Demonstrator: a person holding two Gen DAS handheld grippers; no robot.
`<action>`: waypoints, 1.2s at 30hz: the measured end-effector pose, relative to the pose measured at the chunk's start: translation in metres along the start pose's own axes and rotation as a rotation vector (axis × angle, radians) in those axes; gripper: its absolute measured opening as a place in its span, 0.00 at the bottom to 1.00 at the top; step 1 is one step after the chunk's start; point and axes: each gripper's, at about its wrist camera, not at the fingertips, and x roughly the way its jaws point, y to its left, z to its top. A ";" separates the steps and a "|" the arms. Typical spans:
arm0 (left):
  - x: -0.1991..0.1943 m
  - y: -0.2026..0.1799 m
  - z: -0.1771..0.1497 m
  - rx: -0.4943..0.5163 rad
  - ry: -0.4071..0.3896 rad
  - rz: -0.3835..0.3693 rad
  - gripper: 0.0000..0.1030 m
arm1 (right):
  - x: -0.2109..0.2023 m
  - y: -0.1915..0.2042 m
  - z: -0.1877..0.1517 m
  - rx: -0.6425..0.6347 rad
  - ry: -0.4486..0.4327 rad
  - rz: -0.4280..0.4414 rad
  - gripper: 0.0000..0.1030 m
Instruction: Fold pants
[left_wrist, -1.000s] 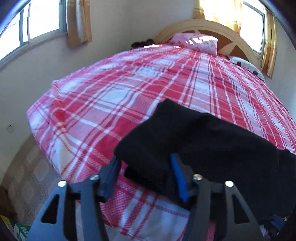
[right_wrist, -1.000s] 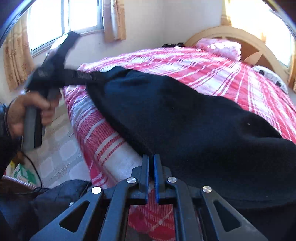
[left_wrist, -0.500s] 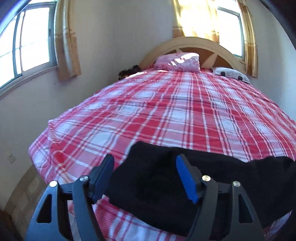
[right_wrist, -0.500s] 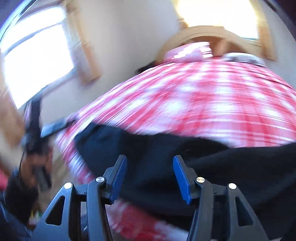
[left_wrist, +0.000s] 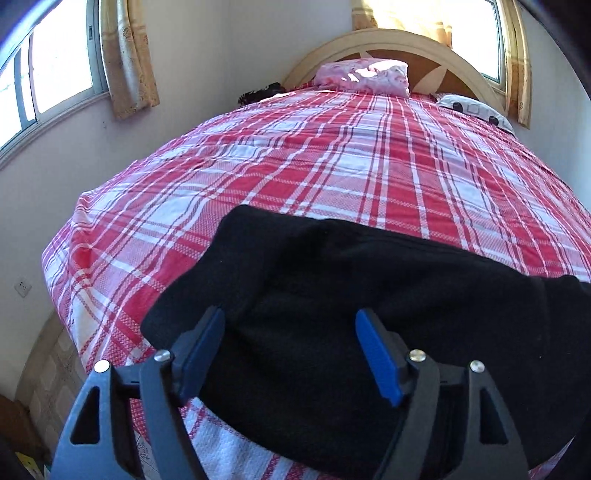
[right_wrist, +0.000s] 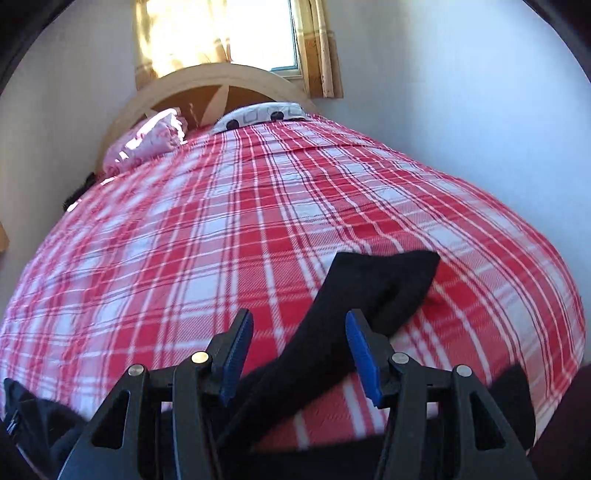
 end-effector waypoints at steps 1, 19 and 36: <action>0.000 -0.001 0.000 0.001 -0.003 0.008 0.76 | 0.015 0.003 0.008 -0.037 0.016 -0.024 0.53; 0.004 -0.001 0.001 -0.010 0.009 0.020 0.81 | 0.026 -0.060 0.033 0.137 0.123 0.060 0.04; 0.007 -0.002 0.008 -0.020 0.050 0.018 0.86 | -0.112 -0.282 -0.167 0.831 -0.124 0.195 0.05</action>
